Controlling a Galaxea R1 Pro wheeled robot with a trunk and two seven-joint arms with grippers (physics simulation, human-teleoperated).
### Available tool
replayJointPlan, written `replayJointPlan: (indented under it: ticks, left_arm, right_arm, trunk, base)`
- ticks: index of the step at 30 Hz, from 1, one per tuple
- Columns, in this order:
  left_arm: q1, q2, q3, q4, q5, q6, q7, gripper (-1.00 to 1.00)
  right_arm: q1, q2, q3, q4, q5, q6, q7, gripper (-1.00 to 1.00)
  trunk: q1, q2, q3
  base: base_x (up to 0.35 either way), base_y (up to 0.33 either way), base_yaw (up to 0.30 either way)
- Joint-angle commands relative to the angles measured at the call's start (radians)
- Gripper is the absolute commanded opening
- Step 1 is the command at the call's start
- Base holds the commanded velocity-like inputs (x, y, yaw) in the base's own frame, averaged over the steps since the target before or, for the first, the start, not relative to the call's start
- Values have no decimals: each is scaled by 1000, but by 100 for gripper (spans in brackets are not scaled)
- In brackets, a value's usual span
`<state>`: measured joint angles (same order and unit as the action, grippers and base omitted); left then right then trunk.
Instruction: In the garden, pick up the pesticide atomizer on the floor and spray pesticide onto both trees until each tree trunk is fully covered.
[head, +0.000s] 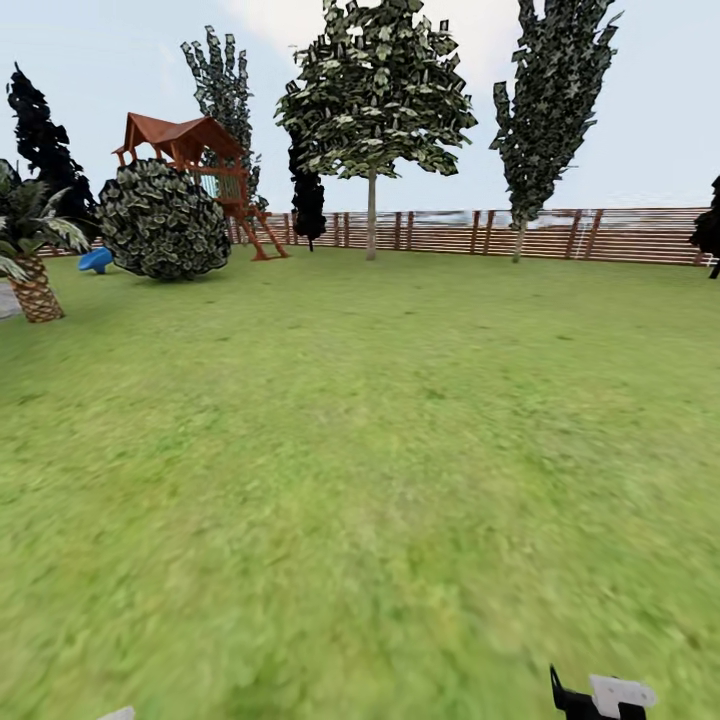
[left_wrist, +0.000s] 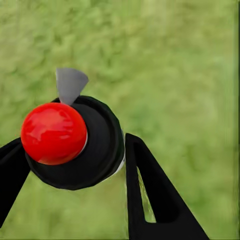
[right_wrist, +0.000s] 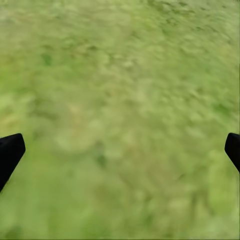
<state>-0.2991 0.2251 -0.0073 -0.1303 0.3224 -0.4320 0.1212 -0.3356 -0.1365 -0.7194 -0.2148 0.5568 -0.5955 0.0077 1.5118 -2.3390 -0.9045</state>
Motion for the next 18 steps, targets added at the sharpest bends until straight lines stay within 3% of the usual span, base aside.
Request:
replayJointPlan:
  ticks: [1, 18]
  left_arm:
    - [0, -1, 0, 0, -1, 1, 0, -100]
    - [0, -1, -2, 0, -1, 7, -5, -100]
  right_arm:
    - [0, 0, 0, 0, 0, 0, 0, 100]
    - [0, 0, 0, 0, 0, 0, 0, 100]
  trunk:
    - [0, 0, 0]
    - [0, 0, 0]
  base:
    - [344, 0, 0]
    - [345, 0, 0]
